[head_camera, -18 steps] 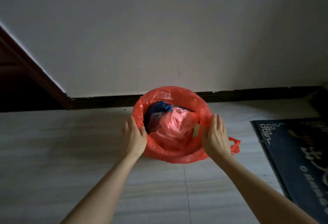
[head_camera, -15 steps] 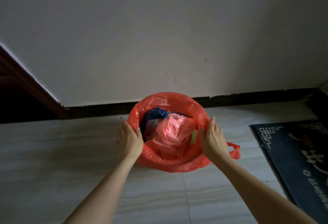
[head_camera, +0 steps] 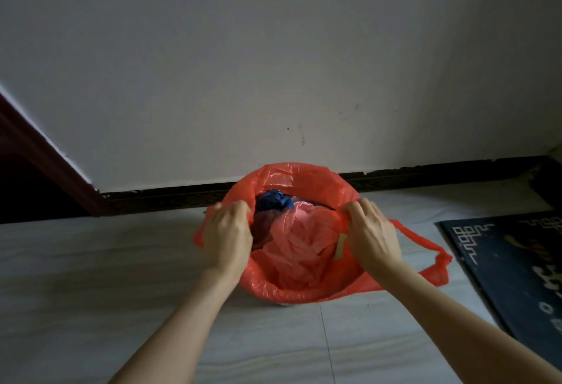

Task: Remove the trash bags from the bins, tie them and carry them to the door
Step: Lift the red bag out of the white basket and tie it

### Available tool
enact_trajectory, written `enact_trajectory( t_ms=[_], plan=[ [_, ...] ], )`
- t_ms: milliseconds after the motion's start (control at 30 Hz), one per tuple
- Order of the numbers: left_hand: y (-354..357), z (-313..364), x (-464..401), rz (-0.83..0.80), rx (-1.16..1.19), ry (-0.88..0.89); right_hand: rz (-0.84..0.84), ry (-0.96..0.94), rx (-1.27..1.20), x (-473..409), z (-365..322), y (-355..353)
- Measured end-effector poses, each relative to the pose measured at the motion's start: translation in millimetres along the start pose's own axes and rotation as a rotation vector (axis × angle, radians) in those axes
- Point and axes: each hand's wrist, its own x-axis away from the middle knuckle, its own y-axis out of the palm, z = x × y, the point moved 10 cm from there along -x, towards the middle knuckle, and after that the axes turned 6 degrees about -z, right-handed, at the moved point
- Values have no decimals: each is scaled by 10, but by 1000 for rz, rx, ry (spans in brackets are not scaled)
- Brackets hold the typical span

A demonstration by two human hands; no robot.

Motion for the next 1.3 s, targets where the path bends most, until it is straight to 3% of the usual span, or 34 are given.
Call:
enact_trajectory(
  t_ms=[133, 200, 300, 400, 500, 600, 700, 800, 900, 1033, 1100, 1200, 1300],
  plan=[
    [74, 358, 101, -144, 96, 168, -138, -243, -91, 177, -368, 56],
    [57, 317, 85, -160, 109, 187, -115, -230, -87, 190, -284, 4],
    [56, 0, -145, -165, 25, -20, -44, 76, -97, 8, 196, -36],
    [320, -408, -350, -391, 54, -362, -234, 465, -126, -212, 671, 212],
    [515, -504, -482, -536, 91, -468, -386, 623, -197, -355, 803, 417],
    [427, -362, -550, -476, -204, -309, -424, 510, -18, -465, 681, 471],
    [317, -173, -519, -316, -305, -141, -264, 311, 132, -556, 414, 352],
    [243, -69, -499, -189, -219, -25, -100, 106, 214, -548, 145, 239],
    [106, 102, -481, -106, -127, 58, -9, -51, 126, -480, -74, 136],
    [-31, 313, -380, -49, -44, 177, -55, -149, 2, -395, -220, 63],
    [-32, 306, -396, -82, 43, 162, -121, -30, -179, -414, -147, 61],
    [189, 287, -476, -335, 255, 8, -216, 311, -593, -496, 104, 163],
    [371, 341, -501, -507, 257, -131, -376, 443, -663, -606, 151, 301]
  ],
)
